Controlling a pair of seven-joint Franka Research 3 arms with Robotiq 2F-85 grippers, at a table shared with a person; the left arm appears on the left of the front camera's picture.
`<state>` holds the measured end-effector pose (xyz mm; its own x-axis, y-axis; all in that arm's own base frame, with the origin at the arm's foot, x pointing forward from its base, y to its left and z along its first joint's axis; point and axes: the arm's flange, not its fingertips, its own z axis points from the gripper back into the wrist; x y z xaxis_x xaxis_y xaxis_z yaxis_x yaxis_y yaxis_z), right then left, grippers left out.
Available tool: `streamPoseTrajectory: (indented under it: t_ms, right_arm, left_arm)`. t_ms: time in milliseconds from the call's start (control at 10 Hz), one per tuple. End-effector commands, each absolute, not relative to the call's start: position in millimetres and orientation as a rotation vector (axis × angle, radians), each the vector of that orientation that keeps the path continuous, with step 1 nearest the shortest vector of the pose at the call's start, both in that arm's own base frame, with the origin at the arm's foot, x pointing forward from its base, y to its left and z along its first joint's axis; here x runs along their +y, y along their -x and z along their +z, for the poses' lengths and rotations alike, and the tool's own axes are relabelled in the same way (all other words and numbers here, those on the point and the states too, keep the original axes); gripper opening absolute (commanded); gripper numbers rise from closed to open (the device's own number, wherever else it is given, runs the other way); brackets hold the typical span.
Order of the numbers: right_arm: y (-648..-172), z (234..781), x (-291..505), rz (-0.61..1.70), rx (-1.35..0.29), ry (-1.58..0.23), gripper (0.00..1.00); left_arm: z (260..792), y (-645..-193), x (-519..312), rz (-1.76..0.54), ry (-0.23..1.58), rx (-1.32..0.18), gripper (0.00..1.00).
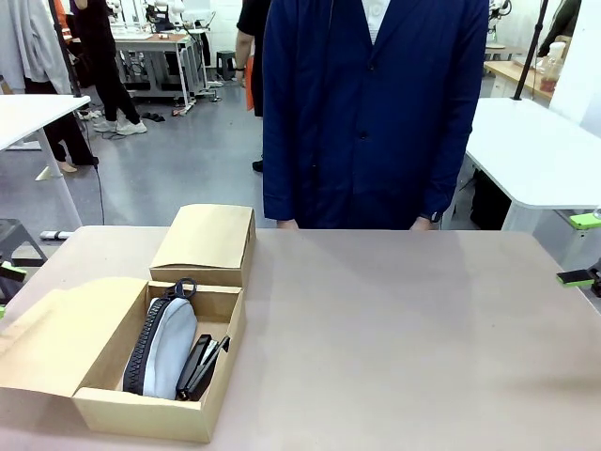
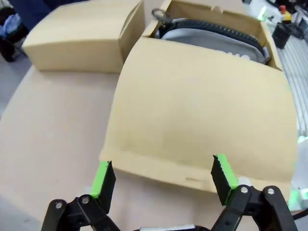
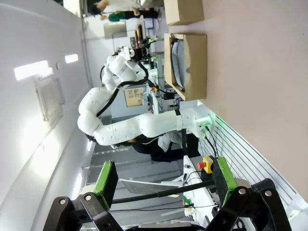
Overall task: Place items inside the box.
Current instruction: Close the lid of the Mailer Box closest to the robot.
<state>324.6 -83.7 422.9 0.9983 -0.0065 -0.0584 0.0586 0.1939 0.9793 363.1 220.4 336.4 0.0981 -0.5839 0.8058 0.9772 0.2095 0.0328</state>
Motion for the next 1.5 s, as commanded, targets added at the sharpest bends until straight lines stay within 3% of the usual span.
streamPoseTrajectory:
  t_ms: [0,500,1400]
  right_arm:
    - [-323.3,423.4,-84.9,-0.035,0.036,-1.361,1.0]
    - [-323.3,423.4,-84.9,-0.035,0.036,-1.361,1.0]
    - [-323.3,423.4,-84.9,-0.035,0.036,-1.361,1.0]
  left_arm:
    - [325.4,-371.1,224.7,-1.238,0.615,-0.787,1.0]
    - [277.9,-373.6,221.7,-1.238,0.617,-0.672,1.0]
    - [272.5,-369.4,243.1,-1.247,0.484,-0.57,1.0]
